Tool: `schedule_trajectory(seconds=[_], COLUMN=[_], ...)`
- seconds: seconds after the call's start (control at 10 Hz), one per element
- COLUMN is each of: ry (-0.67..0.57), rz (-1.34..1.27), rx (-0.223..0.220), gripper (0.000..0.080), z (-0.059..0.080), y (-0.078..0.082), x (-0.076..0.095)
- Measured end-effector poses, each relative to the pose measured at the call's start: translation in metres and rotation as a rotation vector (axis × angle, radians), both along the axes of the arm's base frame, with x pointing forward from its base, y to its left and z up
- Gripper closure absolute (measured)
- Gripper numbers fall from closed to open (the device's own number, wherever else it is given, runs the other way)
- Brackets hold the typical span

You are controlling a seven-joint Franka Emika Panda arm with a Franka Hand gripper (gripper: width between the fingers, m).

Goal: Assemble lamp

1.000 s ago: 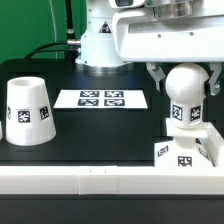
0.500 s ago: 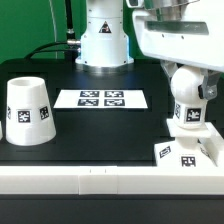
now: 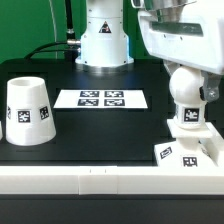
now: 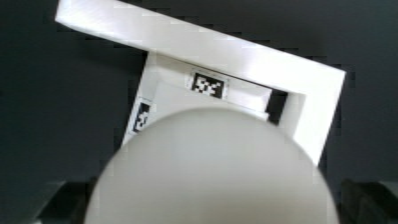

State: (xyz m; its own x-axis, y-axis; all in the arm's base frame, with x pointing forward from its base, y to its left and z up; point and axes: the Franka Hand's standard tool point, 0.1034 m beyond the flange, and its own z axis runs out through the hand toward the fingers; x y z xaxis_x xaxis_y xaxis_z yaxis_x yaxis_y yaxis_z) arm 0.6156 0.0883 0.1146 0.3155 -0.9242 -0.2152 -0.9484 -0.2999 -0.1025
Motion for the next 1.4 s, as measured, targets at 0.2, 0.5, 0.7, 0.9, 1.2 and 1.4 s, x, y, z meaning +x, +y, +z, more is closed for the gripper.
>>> schedule_trajectory(seconds=[0.2, 0.5, 0.7, 0.9, 1.2, 1.4], ry=[-0.004, -0.054, -0.068, -0.102, -0.161, -0.185], rz=[0.109, 0.318, 0.583, 0.782, 1.12, 1.26], rx=[-0.004, -0.007, -0.046, -0.067, -0.102, -0.104], gripper=[0.0102, 0.0101, 0.0101, 0.0101, 0.0101, 0.0101], z=[0.0027, 0.0023, 0.0039, 0.0037, 0.0063, 0.0064], y=[0.0044, 0.0044, 0.0022, 0.0004, -0.0011, 0.0], x=[0.0, -0.0003, -0.0035, -0.0036, -0.0011, -0.0009])
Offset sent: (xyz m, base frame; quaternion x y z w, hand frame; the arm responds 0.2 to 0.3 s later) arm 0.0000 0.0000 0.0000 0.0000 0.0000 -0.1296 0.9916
